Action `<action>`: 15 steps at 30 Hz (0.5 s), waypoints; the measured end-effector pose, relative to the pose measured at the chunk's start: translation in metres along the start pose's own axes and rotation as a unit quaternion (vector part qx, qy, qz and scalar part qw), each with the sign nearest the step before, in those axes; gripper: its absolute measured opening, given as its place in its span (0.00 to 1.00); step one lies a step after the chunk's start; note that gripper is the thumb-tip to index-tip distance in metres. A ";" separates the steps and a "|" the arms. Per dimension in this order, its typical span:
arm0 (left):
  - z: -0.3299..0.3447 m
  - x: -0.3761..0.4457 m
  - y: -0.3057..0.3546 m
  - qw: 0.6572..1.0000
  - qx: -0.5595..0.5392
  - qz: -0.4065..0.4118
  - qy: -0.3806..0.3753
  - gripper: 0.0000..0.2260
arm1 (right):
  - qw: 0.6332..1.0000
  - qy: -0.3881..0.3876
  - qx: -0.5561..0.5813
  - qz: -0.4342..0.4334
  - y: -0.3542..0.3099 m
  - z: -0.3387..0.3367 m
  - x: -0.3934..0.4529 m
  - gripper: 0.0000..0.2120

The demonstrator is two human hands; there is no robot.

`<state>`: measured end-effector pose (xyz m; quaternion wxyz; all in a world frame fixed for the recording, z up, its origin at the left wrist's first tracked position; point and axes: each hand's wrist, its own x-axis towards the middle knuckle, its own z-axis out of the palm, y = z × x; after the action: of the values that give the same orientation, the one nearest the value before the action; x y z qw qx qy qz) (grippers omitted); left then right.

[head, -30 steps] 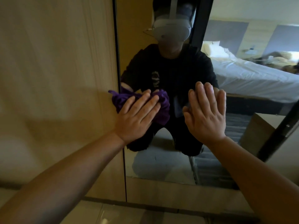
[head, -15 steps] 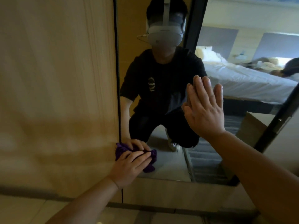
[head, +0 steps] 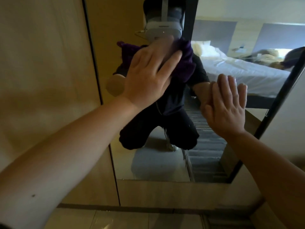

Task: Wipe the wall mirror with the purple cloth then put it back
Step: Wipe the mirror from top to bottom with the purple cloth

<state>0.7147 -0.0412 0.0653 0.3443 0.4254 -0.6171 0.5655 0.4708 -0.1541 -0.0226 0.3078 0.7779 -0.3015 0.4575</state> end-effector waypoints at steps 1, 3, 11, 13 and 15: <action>0.006 -0.005 0.005 1.000 0.015 0.006 -0.012 0.17 | 1.000 0.026 -0.002 -0.008 0.001 0.005 0.000 0.29; 0.014 -0.021 0.015 0.999 0.032 0.012 -0.021 0.17 | 0.997 0.070 -0.011 -0.027 0.004 0.011 0.000 0.30; 0.031 -0.117 0.057 0.998 0.044 0.051 -0.021 0.22 | 0.994 0.100 0.000 -0.036 0.006 0.013 -0.001 0.31; 0.033 -0.146 0.070 0.998 0.032 0.049 -0.033 0.23 | 0.996 0.088 0.013 -0.025 0.004 0.010 -0.001 0.30; 0.033 -0.186 0.084 0.994 0.036 0.063 -0.081 0.25 | 0.997 0.070 0.030 -0.012 0.000 0.007 -0.001 0.28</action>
<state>0.7142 -0.0482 -0.1418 0.2414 0.4427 -0.6476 0.5713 0.4735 -0.1591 -0.0259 0.3101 0.7564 -0.2556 0.5162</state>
